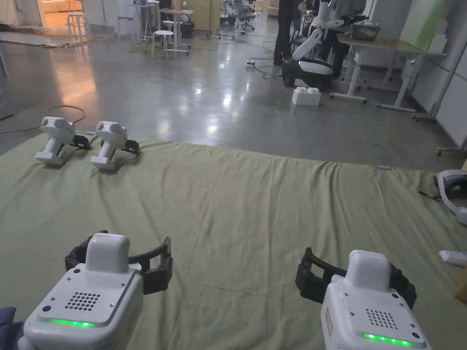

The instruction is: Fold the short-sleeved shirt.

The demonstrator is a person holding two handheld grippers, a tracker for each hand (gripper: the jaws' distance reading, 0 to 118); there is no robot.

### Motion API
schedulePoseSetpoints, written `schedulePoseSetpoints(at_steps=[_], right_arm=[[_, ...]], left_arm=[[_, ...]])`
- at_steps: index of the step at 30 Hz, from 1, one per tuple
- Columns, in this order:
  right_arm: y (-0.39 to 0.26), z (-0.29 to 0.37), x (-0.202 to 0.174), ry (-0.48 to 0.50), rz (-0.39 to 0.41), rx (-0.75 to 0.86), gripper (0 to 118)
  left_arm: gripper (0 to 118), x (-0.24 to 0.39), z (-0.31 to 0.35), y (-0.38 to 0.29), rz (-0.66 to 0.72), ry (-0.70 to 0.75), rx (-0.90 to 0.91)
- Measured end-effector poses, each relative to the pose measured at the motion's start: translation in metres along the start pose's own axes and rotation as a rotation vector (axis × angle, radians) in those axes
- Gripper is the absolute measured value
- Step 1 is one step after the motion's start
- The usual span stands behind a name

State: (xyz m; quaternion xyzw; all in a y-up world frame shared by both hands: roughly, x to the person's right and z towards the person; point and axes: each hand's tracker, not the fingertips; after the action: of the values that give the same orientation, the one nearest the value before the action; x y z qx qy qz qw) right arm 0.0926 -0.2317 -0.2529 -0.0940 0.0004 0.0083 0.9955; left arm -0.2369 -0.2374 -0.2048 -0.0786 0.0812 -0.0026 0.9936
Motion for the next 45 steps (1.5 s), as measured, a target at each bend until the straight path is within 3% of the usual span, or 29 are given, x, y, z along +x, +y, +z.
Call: schedulePoseSetpoints(at_steps=[14,22,26,30,34,45], right_arm=[[0.001,-0.005,0.001,-0.001,-0.029,-0.013,118],[0.001,-0.006,-0.003,-0.033,-0.002,-0.026,118],[0.005,-0.005,0.003,0.052,-0.091,-0.072,118],[0.008,-0.004,0.003,0.018,-0.12,-0.099,118],[0.011,-0.006,-0.002,-0.051,-0.089,-0.117,118],[0.014,-0.005,-0.007,-0.035,-0.063,-0.107,118]], left_arm=[[107,0.004,-0.002,0.004,-0.027,0.007,0.013],[107,0.007,-0.005,0.006,-0.02,0.006,0.003],[107,0.007,-0.006,0.007,0.003,0.0,-0.006],[107,0.006,-0.008,0.007,0.026,-0.01,-0.023],[107,0.005,-0.01,0.006,0.054,-0.021,-0.042],[107,0.009,-0.009,0.009,0.03,-0.015,-0.043]])
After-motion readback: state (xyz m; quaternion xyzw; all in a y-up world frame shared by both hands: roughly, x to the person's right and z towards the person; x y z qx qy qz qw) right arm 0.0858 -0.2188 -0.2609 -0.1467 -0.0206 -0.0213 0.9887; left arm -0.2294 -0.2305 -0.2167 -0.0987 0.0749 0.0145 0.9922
